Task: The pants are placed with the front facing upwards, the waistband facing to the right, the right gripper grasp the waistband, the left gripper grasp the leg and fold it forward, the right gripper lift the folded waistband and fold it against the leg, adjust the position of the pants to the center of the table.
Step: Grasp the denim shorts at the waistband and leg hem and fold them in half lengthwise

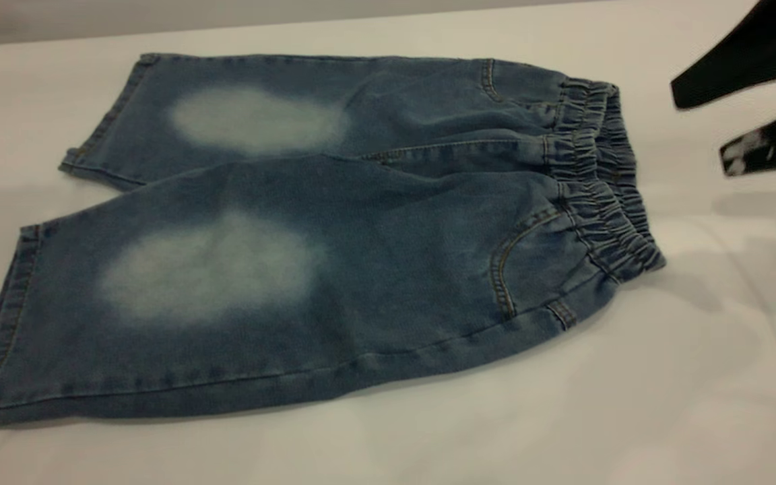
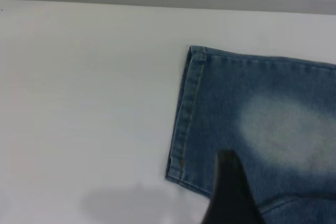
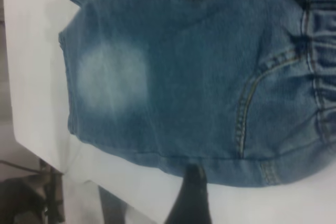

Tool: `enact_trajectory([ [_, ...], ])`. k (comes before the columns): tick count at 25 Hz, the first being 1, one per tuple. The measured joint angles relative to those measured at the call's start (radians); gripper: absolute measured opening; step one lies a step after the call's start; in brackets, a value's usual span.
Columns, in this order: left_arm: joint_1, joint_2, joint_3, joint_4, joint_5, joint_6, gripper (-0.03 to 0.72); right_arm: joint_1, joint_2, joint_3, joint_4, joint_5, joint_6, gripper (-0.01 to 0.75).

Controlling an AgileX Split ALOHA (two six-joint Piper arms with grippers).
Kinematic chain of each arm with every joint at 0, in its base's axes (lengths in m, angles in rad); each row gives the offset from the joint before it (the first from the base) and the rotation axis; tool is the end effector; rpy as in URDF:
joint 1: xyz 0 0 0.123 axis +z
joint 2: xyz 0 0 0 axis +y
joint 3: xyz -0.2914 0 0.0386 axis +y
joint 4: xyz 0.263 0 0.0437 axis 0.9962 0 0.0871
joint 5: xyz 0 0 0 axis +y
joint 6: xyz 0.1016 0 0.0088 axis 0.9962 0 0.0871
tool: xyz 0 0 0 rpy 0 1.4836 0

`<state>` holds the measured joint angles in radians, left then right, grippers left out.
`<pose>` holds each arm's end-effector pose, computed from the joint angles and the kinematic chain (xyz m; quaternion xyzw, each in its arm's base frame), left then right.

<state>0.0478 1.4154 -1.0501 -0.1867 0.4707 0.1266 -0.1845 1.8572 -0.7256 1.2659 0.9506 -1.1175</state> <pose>0.3292 0.0071 0.2950 -0.0233 0.9144 -0.0370 0.4025 0.2887 0.0267 0.1085 0.0362 0.9007 0.4196 0.1063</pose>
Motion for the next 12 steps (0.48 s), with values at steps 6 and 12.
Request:
enact_trajectory([
  [6, 0.0, 0.0, 0.0, 0.0, 0.0, 0.0, 0.414, 0.0, 0.121, 0.0, 0.054, 0.0, -0.082, 0.566],
  [12, 0.0, 0.0, 0.0, -0.003, 0.001, 0.0, 0.414, 0.001, 0.206, 0.0, 0.097, -0.041, -0.142, 0.566],
])
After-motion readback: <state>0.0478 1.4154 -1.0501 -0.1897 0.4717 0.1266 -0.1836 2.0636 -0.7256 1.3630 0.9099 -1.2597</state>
